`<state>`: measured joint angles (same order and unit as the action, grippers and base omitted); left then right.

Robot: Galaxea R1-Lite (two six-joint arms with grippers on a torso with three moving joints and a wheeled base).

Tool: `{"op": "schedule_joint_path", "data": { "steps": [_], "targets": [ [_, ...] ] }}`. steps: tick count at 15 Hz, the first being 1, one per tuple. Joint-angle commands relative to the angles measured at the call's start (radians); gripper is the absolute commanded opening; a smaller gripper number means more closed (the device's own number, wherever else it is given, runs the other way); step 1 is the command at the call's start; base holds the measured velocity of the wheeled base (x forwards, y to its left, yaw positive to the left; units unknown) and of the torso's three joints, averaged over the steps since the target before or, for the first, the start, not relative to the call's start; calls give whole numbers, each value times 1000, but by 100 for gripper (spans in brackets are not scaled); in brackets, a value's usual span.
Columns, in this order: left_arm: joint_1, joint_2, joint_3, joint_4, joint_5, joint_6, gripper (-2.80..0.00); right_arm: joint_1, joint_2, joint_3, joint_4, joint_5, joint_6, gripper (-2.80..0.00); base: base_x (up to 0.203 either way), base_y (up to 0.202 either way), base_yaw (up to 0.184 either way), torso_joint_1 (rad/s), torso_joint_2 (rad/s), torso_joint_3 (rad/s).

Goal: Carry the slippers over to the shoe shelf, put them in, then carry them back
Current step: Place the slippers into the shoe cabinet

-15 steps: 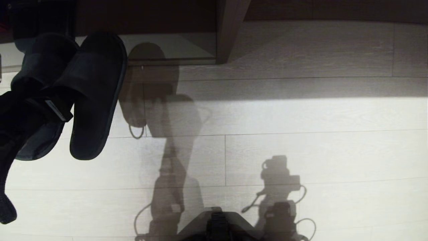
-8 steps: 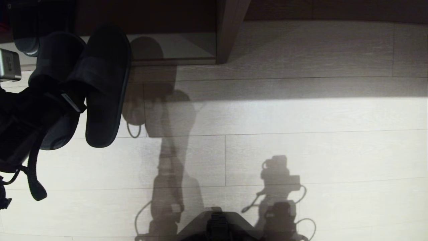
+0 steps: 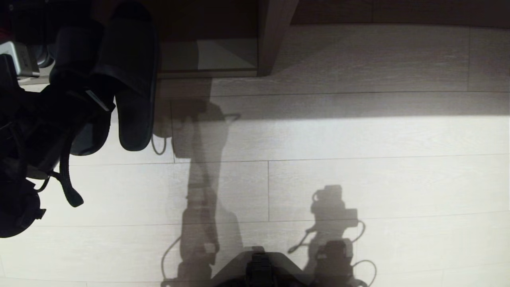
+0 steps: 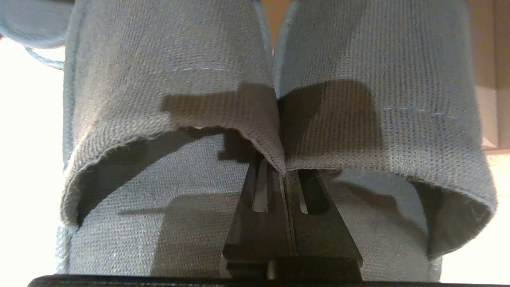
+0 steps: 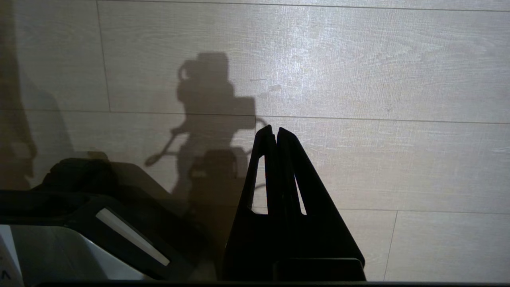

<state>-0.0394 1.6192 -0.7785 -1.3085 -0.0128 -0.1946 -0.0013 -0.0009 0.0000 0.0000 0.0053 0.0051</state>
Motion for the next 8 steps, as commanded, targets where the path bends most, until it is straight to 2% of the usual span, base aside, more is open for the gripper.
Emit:
{"op": "schedule_joint_path", "data": {
  "steps": [1,8],
  "targets": [
    [0,60,-59,-11,-1,-17,-280,0,-1,0,0,1,-1,-280,0,0,0,0,0,0],
    [0,188,-238,-134,4,-62,-280,0,-1,0,0,1,-1,-280,0,0,0,0,0,0]
  ]
}}
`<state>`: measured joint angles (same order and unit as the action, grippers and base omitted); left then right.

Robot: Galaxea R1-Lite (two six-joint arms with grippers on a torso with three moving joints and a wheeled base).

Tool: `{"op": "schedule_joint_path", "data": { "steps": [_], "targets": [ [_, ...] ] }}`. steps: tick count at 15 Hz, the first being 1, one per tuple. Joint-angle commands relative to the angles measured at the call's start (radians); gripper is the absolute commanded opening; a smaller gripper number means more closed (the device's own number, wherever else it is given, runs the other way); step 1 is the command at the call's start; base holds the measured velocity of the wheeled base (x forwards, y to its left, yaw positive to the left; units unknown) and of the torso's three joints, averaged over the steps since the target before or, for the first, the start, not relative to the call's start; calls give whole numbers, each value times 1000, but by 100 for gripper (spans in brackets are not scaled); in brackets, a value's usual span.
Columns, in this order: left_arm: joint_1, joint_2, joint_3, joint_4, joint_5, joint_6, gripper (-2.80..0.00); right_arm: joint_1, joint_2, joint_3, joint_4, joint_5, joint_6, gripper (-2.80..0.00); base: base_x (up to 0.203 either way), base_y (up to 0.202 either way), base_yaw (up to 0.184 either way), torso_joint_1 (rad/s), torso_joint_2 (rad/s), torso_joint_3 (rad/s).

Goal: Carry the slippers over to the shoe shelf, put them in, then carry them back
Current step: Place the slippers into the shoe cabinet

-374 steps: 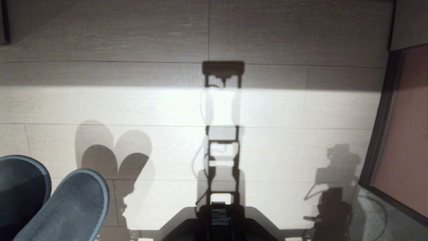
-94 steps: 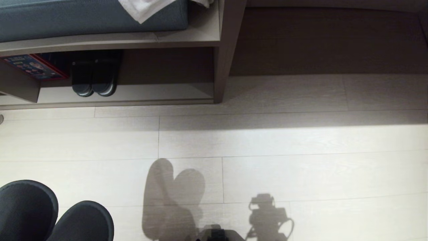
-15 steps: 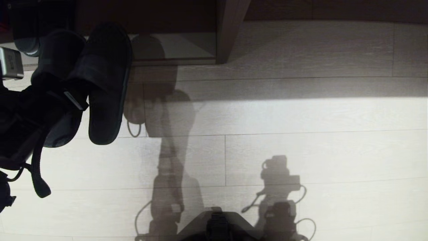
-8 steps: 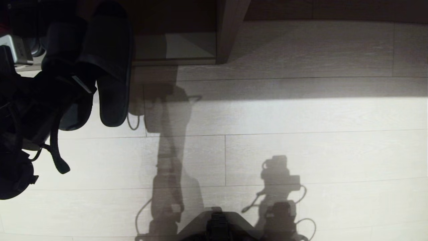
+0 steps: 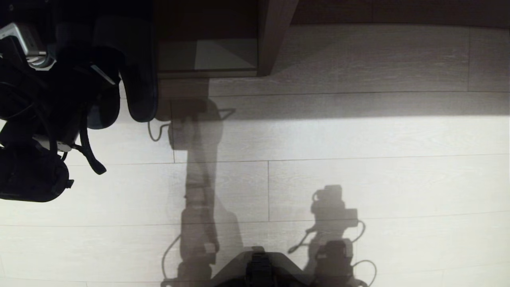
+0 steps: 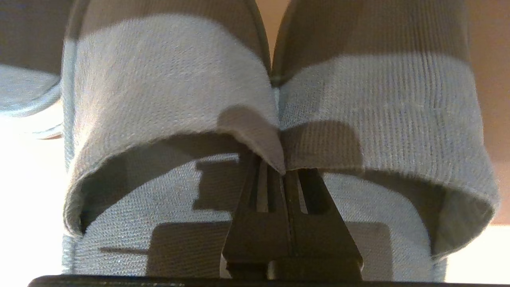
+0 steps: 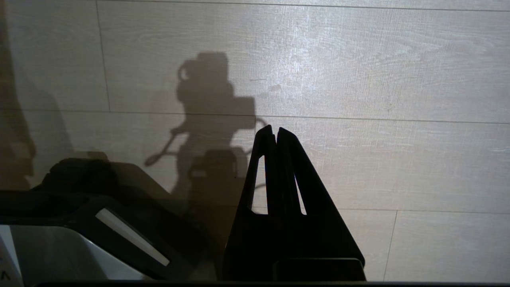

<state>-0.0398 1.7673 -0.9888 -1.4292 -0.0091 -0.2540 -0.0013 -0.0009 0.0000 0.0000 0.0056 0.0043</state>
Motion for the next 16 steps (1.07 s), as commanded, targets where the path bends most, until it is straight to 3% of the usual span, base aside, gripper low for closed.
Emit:
{"op": "schedule_joint_path", "data": {
  "steps": [1,12,16],
  "targets": [
    [0,58,-55,-21,1,-6,-280,0,-1,0,0,0,0,-280,0,0,0,0,0,0],
    [-23,193,-320,-13,-22,-30,-280,0,-1,0,0,0,0,-280,0,0,0,0,0,0],
    [-23,191,-374,-12,-66,-28,-280,0,-1,0,0,0,0,-280,0,0,0,0,0,0]
  ]
}}
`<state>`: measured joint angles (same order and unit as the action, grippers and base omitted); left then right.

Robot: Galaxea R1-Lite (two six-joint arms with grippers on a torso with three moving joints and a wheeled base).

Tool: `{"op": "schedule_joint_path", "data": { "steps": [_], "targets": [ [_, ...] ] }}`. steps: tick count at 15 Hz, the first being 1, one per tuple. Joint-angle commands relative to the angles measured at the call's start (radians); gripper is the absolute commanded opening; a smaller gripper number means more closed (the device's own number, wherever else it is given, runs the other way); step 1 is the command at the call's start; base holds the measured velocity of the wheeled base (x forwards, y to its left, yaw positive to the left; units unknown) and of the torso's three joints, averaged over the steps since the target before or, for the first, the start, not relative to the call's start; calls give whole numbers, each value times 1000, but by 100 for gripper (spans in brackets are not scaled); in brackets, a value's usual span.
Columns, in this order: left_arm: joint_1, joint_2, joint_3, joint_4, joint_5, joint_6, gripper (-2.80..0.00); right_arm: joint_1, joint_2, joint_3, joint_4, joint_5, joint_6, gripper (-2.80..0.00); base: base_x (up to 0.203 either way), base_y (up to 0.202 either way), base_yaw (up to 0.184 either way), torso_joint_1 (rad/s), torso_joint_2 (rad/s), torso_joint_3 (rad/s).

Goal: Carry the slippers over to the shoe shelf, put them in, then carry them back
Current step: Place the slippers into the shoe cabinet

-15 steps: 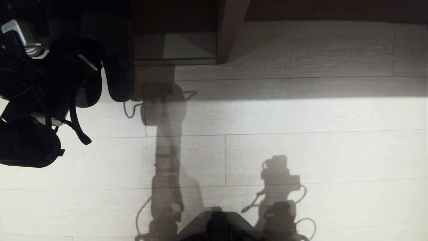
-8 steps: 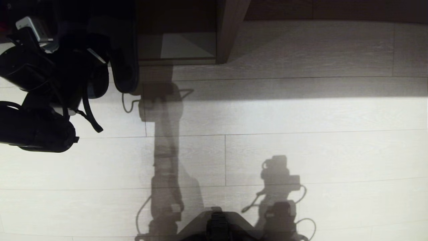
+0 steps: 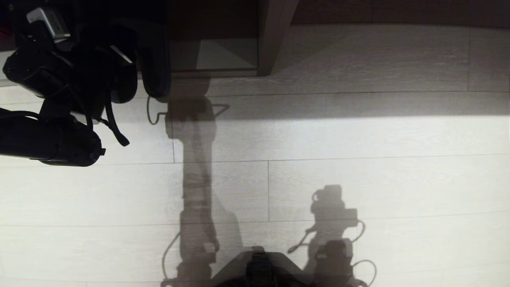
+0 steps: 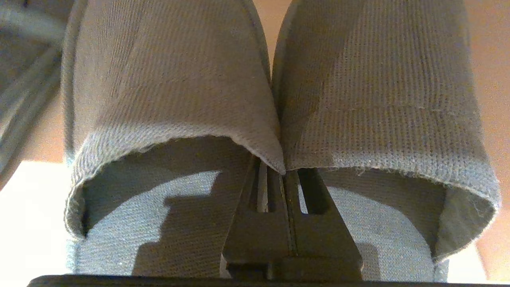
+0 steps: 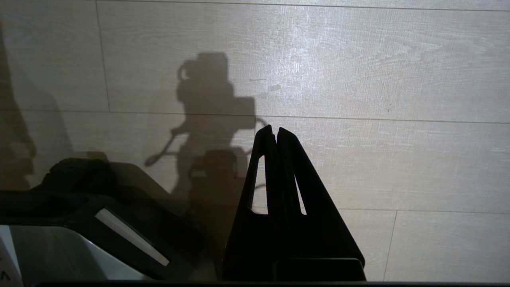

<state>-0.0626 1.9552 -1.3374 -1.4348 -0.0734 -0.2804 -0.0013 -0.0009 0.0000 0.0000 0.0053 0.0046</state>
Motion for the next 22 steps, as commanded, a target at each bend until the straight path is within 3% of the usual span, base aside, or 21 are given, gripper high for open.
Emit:
{"op": "schedule_joint_path", "data": {
  "steps": [1,6,7,22],
  "targets": [
    [0,13,-38,-6,-2,2,-280,0,-1,0,0,1,0,-280,0,0,0,0,0,0],
    [0,24,-42,-4,-9,22,-280,0,-1,0,0,1,0,-280,0,0,0,0,0,0],
    [-1,22,-37,-6,-9,23,0,1,-1,0,0,1,0,-280,0,0,0,0,0,0],
    [0,-40,30,-6,-14,24,0,1,-1,0,0,1,0,-280,0,0,0,0,0,0]
  ]
}}
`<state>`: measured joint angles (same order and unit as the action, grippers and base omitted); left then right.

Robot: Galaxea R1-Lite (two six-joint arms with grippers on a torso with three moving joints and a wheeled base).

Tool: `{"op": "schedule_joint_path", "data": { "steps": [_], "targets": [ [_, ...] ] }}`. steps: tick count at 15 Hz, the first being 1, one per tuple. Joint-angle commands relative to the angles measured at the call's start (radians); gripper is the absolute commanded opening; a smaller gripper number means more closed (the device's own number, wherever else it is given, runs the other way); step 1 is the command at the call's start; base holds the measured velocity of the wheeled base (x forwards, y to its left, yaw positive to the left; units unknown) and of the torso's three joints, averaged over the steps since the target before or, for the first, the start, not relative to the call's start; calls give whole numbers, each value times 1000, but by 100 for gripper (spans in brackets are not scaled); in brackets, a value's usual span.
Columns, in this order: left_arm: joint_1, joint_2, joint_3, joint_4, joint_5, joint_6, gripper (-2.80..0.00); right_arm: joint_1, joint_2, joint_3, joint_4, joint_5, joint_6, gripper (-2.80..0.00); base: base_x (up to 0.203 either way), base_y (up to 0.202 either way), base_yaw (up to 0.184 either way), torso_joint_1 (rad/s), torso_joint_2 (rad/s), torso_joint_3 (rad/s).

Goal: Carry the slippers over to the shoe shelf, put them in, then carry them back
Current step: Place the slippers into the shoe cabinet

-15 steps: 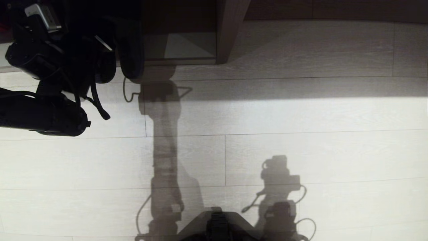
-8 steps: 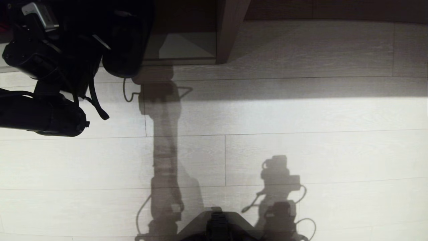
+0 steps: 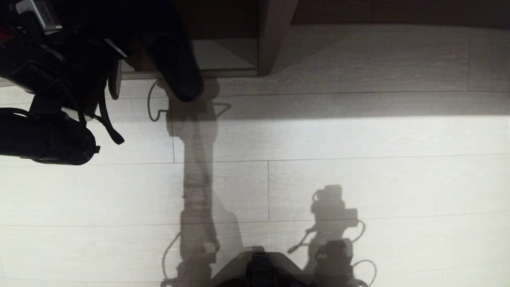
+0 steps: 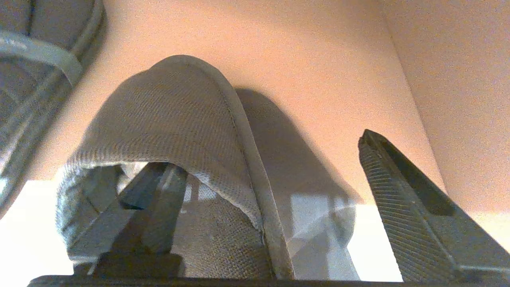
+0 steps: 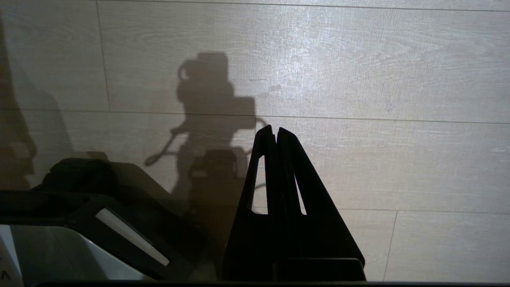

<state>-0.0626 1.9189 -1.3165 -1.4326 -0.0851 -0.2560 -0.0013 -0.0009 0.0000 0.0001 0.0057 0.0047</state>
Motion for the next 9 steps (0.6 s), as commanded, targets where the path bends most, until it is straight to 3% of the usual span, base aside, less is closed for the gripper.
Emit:
{"op": "schedule_joint_path", "data": {
  "steps": [1,9],
  "targets": [
    [0,0,21,-17,-4,4,0,0,-1,0,0,0,0,-280,0,0,0,0,0,0],
    [8,115,42,-97,-62,27,0,1,-1,0,0,0,0,-280,0,0,0,0,0,0]
  ]
}}
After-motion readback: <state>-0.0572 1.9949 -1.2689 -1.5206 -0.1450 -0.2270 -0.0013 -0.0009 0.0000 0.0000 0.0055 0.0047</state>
